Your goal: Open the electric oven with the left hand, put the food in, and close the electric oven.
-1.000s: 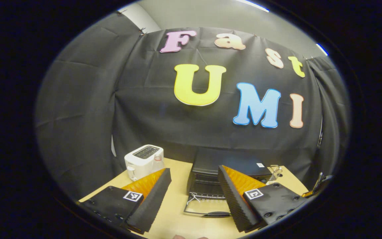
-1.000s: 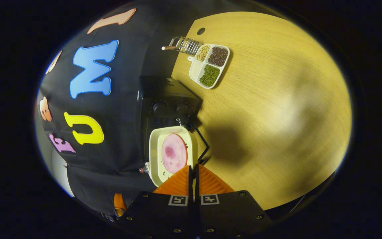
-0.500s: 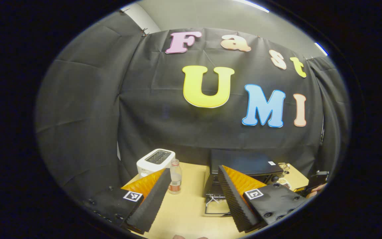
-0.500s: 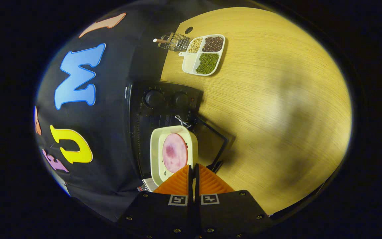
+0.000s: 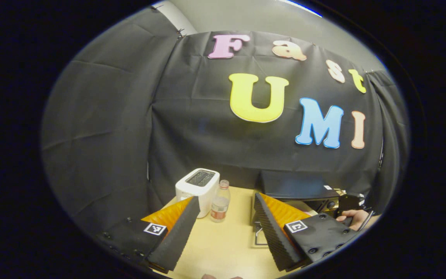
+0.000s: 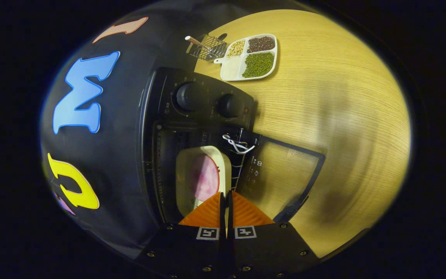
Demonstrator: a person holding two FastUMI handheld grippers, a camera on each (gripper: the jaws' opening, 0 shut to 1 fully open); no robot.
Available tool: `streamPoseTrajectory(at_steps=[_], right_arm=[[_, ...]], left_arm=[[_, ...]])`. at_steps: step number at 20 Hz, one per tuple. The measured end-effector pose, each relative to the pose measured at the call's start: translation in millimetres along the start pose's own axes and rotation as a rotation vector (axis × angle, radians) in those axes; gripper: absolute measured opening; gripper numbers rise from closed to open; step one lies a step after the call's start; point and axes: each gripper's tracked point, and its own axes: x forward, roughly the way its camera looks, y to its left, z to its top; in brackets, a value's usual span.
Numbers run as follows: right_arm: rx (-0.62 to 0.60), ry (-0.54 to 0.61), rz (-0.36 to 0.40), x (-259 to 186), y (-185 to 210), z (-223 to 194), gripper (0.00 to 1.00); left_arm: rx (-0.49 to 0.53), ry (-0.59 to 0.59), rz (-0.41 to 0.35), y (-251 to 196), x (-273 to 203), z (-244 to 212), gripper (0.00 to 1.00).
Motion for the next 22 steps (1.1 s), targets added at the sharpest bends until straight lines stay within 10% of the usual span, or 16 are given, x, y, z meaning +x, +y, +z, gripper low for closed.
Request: streamPoseTrajectory(at_steps=[15, 22], right_arm=[[0.147, -0.066, 0.04, 62.6, 36.7, 2.4, 0.03], [0.023, -0.018, 0.095, 34.4, 46.1, -1.6, 0.36]], left_arm=[[-0.036, 0.028, 0.056, 39.5, -3.2, -9.3, 0.91], [-0.035, 0.006, 0.041, 24.7, 5.6, -1.2, 0.91]])
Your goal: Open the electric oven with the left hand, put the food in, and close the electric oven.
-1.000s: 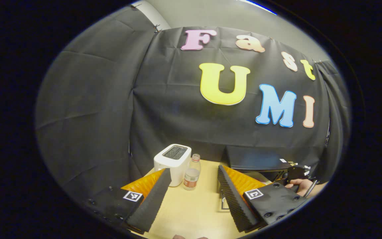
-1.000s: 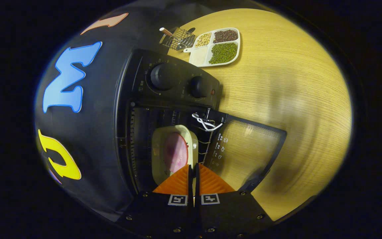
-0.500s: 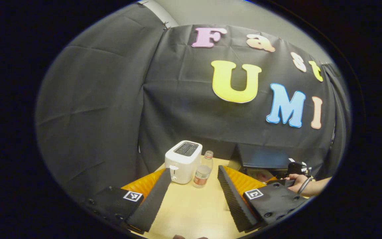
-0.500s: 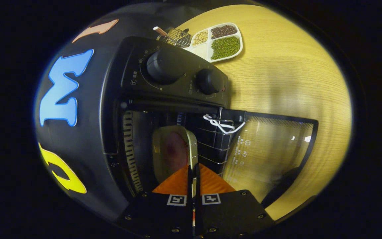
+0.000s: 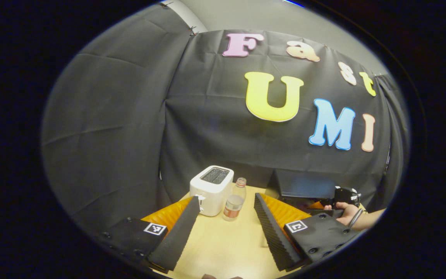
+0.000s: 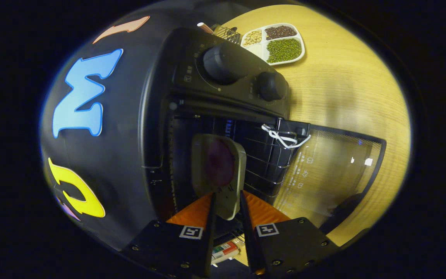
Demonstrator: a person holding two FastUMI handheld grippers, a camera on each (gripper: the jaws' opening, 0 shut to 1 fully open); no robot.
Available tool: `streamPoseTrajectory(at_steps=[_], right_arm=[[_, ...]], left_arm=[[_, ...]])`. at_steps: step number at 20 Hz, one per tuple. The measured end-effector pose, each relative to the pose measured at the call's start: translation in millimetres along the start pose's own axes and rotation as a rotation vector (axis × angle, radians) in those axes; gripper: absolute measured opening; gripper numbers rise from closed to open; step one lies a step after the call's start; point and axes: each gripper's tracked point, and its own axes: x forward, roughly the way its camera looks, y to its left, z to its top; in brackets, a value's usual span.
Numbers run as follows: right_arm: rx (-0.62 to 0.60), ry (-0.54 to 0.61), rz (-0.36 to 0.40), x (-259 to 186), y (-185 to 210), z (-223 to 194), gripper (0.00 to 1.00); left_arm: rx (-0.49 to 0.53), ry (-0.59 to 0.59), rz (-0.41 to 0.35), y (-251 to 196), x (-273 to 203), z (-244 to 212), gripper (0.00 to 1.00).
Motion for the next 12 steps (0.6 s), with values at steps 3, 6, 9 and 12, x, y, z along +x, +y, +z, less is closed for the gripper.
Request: streamPoseTrajectory(at_steps=[3, 6, 9, 12], right_arm=[[-0.076, 0.015, 0.001, -25.4, -12.5, 9.1, 0.38], [-0.248, 0.045, -0.015, -52.2, -34.7, 24.6, 0.38], [-0.416, 0.016, -0.007, -89.4, -45.1, 55.3, 0.38], [-0.694, -0.089, 0.014, -132.6, -40.0, 97.9, 0.38]], left_arm=[[0.001, -0.011, -0.039, -25.7, 6.6, 4.5, 1.0], [0.028, -0.023, -0.093, -57.8, 12.5, 10.0, 0.96], [0.05, -0.031, -0.144, -95.3, 17.8, 14.3, 0.96], [0.067, -0.026, -0.199, -138.5, 17.0, 11.1, 1.0]])
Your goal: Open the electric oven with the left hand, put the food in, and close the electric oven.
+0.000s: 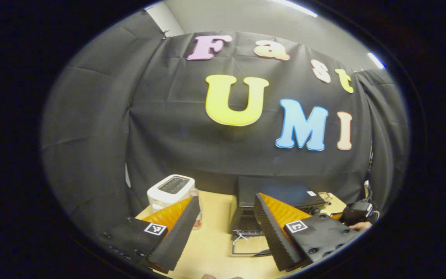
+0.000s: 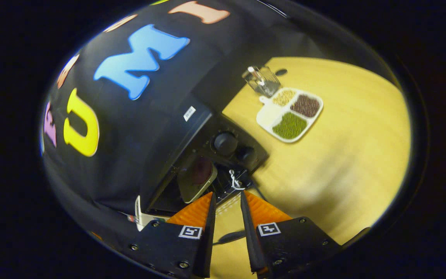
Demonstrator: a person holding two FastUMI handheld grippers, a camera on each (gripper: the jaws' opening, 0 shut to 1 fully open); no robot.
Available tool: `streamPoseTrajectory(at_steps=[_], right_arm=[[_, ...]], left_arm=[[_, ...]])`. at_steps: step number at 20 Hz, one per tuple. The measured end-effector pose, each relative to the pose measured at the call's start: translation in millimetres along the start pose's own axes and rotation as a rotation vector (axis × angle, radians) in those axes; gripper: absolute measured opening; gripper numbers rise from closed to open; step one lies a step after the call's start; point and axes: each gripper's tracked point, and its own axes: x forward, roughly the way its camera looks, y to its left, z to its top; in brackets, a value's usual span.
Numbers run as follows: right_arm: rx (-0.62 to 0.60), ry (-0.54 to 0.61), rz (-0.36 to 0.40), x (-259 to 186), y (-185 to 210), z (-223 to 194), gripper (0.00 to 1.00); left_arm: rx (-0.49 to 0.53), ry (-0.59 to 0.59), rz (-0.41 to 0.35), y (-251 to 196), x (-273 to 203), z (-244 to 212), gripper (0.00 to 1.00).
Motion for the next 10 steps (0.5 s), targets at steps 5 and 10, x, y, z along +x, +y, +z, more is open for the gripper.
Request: streamPoseTrajectory(at_steps=[5, 10], right_arm=[[-0.36, -0.262, 0.054, -74.0, 14.6, 92.0, 0.38], [-0.611, -0.498, 0.129, -140.1, 49.6, 146.5, 0.38]], left_arm=[[0.042, -0.003, -0.083, -73.4, 4.7, 0.6, 1.0], [0.057, -0.031, -0.121, -138.0, -5.4, 4.3, 1.0]])
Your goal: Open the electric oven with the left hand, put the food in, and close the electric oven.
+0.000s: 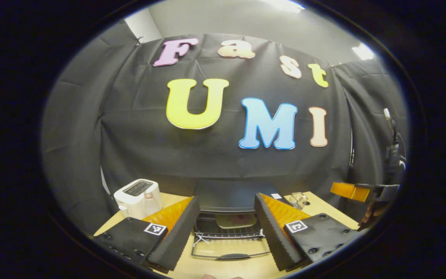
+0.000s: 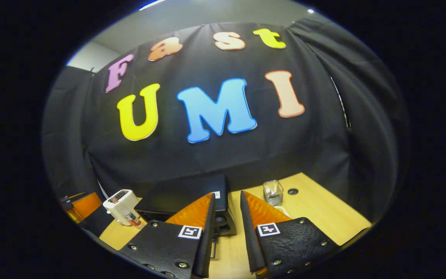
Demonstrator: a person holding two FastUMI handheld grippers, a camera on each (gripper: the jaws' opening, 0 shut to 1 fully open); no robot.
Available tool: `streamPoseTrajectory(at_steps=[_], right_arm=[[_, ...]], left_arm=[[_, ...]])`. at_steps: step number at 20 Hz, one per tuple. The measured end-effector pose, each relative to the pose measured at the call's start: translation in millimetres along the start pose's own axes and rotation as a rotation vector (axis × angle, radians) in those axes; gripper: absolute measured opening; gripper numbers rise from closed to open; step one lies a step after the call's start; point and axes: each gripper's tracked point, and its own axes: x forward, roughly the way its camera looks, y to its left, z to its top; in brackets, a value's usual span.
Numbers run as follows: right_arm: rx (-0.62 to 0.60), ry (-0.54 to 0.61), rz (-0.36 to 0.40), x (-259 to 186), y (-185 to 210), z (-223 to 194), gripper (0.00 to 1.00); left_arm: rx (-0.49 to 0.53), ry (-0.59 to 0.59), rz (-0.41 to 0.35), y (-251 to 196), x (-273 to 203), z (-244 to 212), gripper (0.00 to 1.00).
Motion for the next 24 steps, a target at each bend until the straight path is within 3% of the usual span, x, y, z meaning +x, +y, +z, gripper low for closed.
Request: streamPoseTrajectory(at_steps=[1, 3, 4, 5, 12, 15, 16, 18, 24], right_arm=[[-0.03, -0.033, 0.005, -6.8, -1.2, 11.8, 0.38], [-0.079, -0.061, 0.037, -14.4, -0.9, 23.8, 0.5], [-0.081, -0.076, 0.042, -22.2, -3.3, 30.1, 0.7], [-0.069, -0.081, 0.047, -27.7, -4.7, 36.2, 0.71], [-0.035, -0.074, 0.023, -35.7, -36.7, 35.5, 0.71], [-0.029, -0.058, 0.012, -38.3, -45.3, 30.2, 0.71], [-0.022, -0.052, 0.006, -41.5, -47.1, 28.3, 0.71], [-0.014, -0.04, -0.006, -41.9, -50.5, 22.7, 0.71], [0.005, 0.021, -0.058, -42.7, -64.6, -2.0, 0.76]], left_arm=[[0.005, -0.002, -0.006, -10.6, -2.0, 1.5, 1.0], [0.007, -0.005, -0.013, -28.1, -4.0, 1.5, 1.0], [0.005, 0.0, -0.013, -34.2, -3.5, 0.7, 0.96], [0.002, 0.013, -0.013, -39.2, -3.3, -4.0, 1.0], [-0.025, 0.221, -0.048, -61.4, 7.8, -67.8, 1.0], [-0.035, 0.328, -0.024, -54.6, 13.9, -105.1, 0.92], [-0.039, 0.376, -0.022, -53.6, 15.6, -120.1, 1.0], [-0.045, 0.464, -0.026, -54.5, 18.6, -148.7, 0.96], [0.034, 0.698, -0.03, -38.5, 20.9, -236.4, 0.98]])
